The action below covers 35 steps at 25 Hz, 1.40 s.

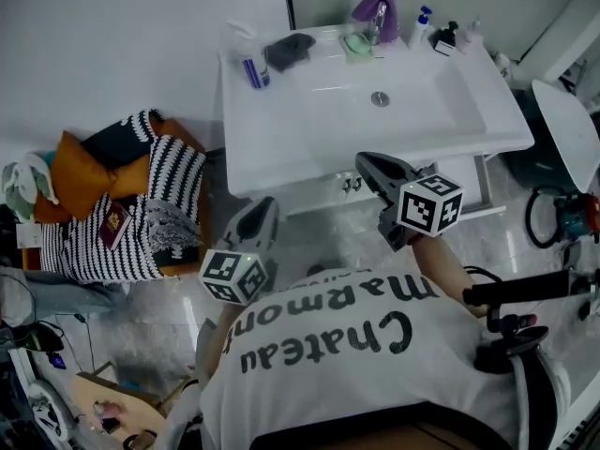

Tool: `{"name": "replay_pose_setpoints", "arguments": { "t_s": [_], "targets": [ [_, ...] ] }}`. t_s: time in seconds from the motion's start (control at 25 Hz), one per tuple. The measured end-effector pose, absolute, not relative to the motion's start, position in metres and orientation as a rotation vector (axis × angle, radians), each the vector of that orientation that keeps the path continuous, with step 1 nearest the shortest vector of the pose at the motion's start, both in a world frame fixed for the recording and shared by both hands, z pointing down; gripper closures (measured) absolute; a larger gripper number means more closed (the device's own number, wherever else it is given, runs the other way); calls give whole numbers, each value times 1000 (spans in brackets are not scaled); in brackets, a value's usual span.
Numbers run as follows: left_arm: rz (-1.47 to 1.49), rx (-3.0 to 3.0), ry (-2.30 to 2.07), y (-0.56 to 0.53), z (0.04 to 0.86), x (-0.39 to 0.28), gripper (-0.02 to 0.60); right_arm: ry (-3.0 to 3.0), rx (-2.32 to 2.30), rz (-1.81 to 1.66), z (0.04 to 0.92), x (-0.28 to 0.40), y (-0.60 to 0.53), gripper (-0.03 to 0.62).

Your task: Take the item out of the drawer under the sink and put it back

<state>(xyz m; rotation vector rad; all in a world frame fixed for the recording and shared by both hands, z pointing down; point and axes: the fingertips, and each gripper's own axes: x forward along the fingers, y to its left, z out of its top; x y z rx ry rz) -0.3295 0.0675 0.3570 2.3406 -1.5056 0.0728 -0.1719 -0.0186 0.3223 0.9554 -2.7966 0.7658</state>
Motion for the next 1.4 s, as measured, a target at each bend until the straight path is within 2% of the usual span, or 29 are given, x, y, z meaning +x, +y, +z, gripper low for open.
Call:
{"name": "replay_pose_setpoints", "arguments": {
  "t_s": [0.44,1.4],
  "targets": [
    [17,2348,-1545,74,338,-307,552,-2760,799,537,321,-178,-1,583],
    [7,2318,-1612,77,329,-325,554,-2740,877,635,331,-158,-7,583]
  ]
}}
